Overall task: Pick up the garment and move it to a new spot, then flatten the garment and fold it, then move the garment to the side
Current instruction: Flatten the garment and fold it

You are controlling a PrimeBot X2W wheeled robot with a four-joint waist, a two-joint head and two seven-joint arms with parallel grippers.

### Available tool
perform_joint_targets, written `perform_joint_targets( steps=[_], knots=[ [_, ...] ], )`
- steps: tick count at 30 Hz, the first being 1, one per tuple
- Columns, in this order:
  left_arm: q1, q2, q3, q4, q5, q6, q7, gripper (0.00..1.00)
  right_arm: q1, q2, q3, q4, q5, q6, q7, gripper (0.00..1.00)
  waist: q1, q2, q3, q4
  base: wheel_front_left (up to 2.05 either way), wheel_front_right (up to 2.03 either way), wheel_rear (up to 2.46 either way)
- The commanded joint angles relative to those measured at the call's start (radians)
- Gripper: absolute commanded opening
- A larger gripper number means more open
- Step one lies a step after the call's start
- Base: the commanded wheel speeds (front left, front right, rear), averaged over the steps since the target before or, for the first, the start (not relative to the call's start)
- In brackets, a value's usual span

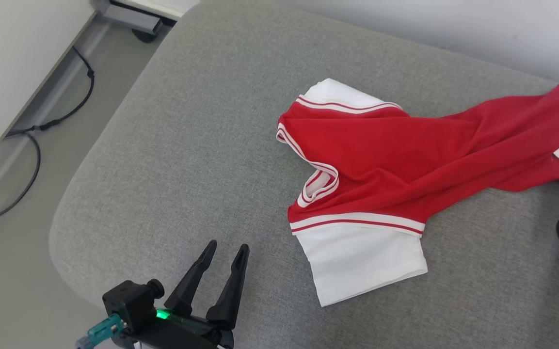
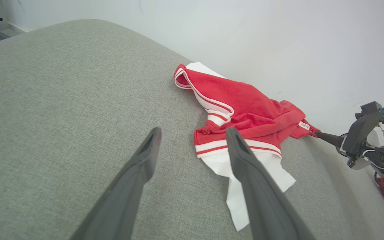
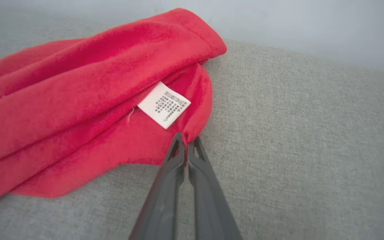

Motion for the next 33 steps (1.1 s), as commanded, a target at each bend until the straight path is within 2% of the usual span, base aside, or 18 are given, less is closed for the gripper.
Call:
perform_joint_targets(
  steps=[1,5,9,19,27,33],
  knots=[
    [0.0,0.009,0.003,0.0,0.002,0.001,-0.001,1.0,0.029,0.014,0.007,-0.036,0.027,-0.002,-0.008,0.0,0.0,-0.0001,-0.022,-0.017,0.0,0.0,0.0],
    [0.008,0.017,0.004,-0.005,-0.001,0.005,0.003,1.0,0.103,0.042,0.026,-0.147,0.082,-0.002,0.007,0.0,0.0,-0.0001,-0.047,-0.044,0.0,0.0,0.0],
    [0.016,0.025,0.004,-0.012,-0.005,0.008,0.007,1.0,0.226,0.075,0.056,-0.328,0.155,-0.002,0.068,0.0,0.0,-0.0001,-0.069,-0.087,0.0,0.0,0.0],
    [0.018,0.036,0.005,-0.022,-0.007,0.009,0.011,1.0,0.473,0.096,0.092,-0.7,0.295,-0.002,0.23,0.0,0.0,-0.0001,-0.104,-0.17,0.0,0.0,0.0],
    [0.023,0.043,0.01,-0.026,-0.012,0.014,0.009,1.0,0.566,0.097,0.087,-0.829,0.412,-0.002,0.226,0.0,0.0,-0.0001,-0.121,-0.218,0.0,0.0,0.0],
    [0.019,0.046,0.01,-0.027,-0.013,0.015,0.01,1.0,0.518,0.097,0.091,-0.903,0.439,-0.002,0.173,0.0,0.0,-0.0001,-0.131,-0.244,0.0,0.0,0.0]
  ],
)
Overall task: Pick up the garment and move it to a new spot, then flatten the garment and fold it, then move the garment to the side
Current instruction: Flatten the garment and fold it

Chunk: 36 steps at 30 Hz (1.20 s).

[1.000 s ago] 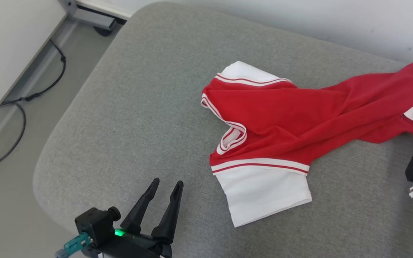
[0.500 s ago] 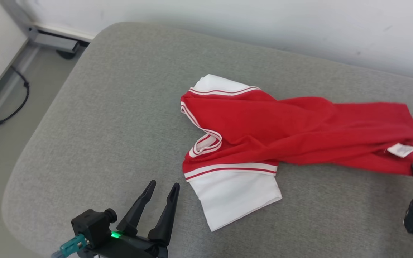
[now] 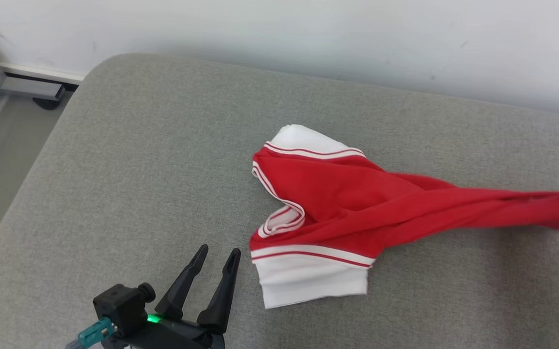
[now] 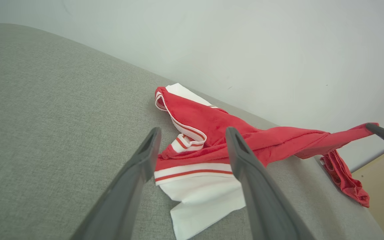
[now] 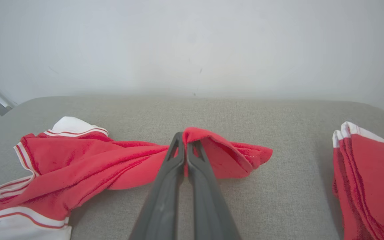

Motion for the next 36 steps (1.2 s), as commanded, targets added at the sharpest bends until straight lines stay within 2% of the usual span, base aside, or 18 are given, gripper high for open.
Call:
perform_joint_targets(
  steps=[1,6,13,18,23,28,29,30,36],
  knots=[
    [-0.001,0.008,0.003,-0.003,0.0,0.003,0.001,1.0,-0.028,-0.002,0.002,-0.022,-0.005,-0.002,-0.021,0.0,0.0001,0.0002,-0.006,-0.009,0.0,0.0,0.0],
    [-0.007,0.006,-0.002,-0.002,-0.001,0.0,0.004,1.0,-0.077,-0.002,-0.01,-0.036,-0.032,-0.002,-0.058,0.0,0.0001,0.0002,-0.009,-0.008,0.0,0.0,0.0],
    [-0.006,0.006,-0.001,0.001,-0.005,-0.002,-0.001,1.0,0.085,-0.003,0.007,-0.002,-0.056,-0.002,0.201,0.0,0.0001,0.0002,-0.007,0.011,0.0,0.0,0.0],
    [-0.006,0.006,0.002,0.003,-0.008,-0.002,-0.006,1.0,0.184,-0.002,-0.001,-0.039,-0.046,-0.001,0.336,0.0,0.0001,0.0002,-0.004,0.017,0.0,0.0,0.0],
    [-0.007,0.007,0.003,0.005,-0.009,-0.003,-0.01,1.0,0.263,-0.002,0.012,-0.061,-0.036,-0.001,0.432,0.0,0.0001,0.0002,-0.003,0.013,0.0,0.0,0.0],
    [-0.013,0.006,0.004,0.006,-0.01,-0.005,-0.011,1.0,0.299,-0.002,0.002,-0.023,-0.045,-0.001,0.436,0.0,0.0001,0.0002,-0.001,0.006,0.0,0.0,0.0],
    [-0.013,0.007,0.004,0.007,-0.01,-0.005,-0.011,1.0,0.3,-0.002,-0.001,-0.014,-0.048,-0.001,0.424,0.13,0.0001,0.0002,-0.001,0.005,0.0,0.0,0.0],
    [-0.014,0.008,0.004,0.007,-0.01,-0.005,-0.012,1.0,0.297,-0.003,-0.01,0.001,-0.047,-0.001,0.416,1.0,0.0001,0.0002,-0.002,0.004,0.0,0.0,0.0],
    [-0.015,0.011,0.003,0.008,-0.01,-0.002,-0.011,1.0,0.32,-0.003,-0.024,0.051,-0.046,-0.001,0.418,1.0,0.0001,0.0002,-0.005,0.001,0.0,0.0,0.0]
  ],
)
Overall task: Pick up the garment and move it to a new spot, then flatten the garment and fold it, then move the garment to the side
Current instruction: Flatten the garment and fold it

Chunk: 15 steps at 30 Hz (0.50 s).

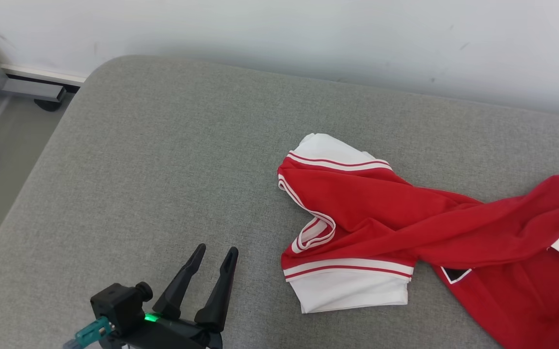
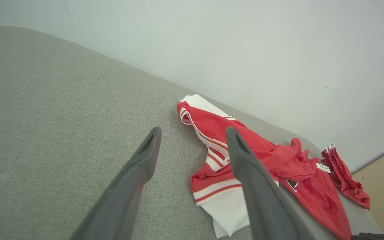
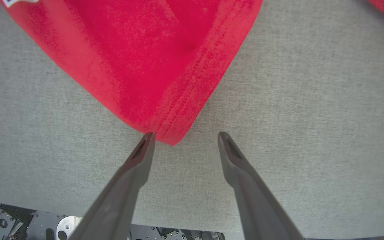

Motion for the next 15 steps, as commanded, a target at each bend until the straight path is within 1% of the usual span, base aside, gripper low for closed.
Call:
perform_joint_targets(
  steps=[1,4,8,12,15],
  knots=[
    [-0.01,0.007,0.005,0.001,-0.002,0.002,-0.004,1.0,-0.01,-0.004,-0.006,-0.003,-0.015,-0.001,-0.012,1.0,0.0,-0.0001,0.0,-0.001,0.0,0.0,0.0],
    [-0.004,0.011,0.013,0.0,0.002,0.009,-0.007,1.0,-0.041,-0.003,-0.03,-0.003,-0.024,-0.001,-0.079,1.0,0.0,-0.0001,-0.004,-0.009,0.0,0.0,0.0],
    [0.007,0.016,0.037,-0.003,0.012,0.03,-0.016,1.0,-0.086,-0.003,-0.048,0.016,-0.019,-0.001,-0.197,1.0,0.0,-0.0001,-0.015,-0.029,0.0,0.0,0.0],
    [0.023,0.02,0.075,-0.016,0.031,0.058,-0.029,1.0,-0.14,-0.003,-0.054,0.056,0.006,-0.001,-0.34,1.0,0.0,-0.0001,-0.029,-0.059,0.0,0.0,0.0],
    [0.04,0.031,0.1,-0.022,0.037,0.08,-0.032,1.0,-0.18,-0.003,-0.038,0.11,0.046,-0.001,-0.456,1.0,0.0,-0.0001,-0.048,-0.088,0.0,0.0,0.0]
  ],
)
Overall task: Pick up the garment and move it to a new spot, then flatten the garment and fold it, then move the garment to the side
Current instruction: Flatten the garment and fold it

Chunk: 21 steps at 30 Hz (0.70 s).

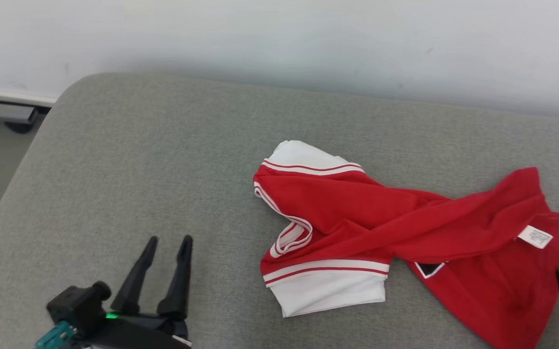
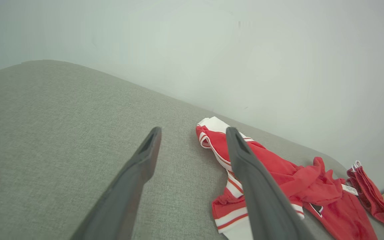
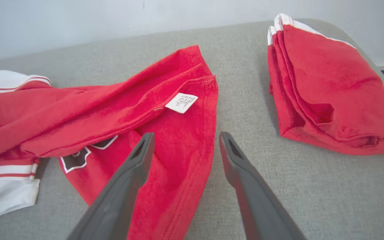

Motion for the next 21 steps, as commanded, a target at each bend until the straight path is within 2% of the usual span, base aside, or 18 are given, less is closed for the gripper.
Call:
perform_joint_targets(
  steps=[1,6,10,16,21],
  knots=[
    [0.01,0.011,0.012,-0.006,0.006,0.007,-0.004,1.0,-0.018,-0.002,0.008,0.012,0.015,-0.001,-0.03,1.0,0.0,0.0,-0.024,-0.032,0.0,0.0,0.0],
    [0.042,0.024,0.078,-0.031,0.015,0.064,-0.009,1.0,-0.065,-0.002,0.091,0.136,0.106,-0.001,-0.253,1.0,0.0,0.0,-0.062,-0.083,0.0,0.0,0.0],
    [0.065,0.024,0.138,-0.068,0.011,0.087,-0.011,1.0,-0.092,-0.002,0.188,0.222,0.158,-0.001,-0.413,1.0,0.0,0.0,-0.092,-0.121,0.0,0.0,0.0],
    [0.094,0.016,0.19,-0.101,0.039,0.093,-0.011,1.0,-0.135,-0.003,0.363,0.3,0.159,-0.001,-0.623,1.0,0.0,0.0,-0.105,-0.169,0.0,0.0,0.0],
    [0.119,0.023,0.207,-0.09,0.055,0.091,-0.011,1.0,-0.132,-0.003,0.43,0.314,0.114,-0.001,-0.715,1.0,0.0,0.0,-0.109,-0.19,0.0,0.0,0.0]
  ],
)
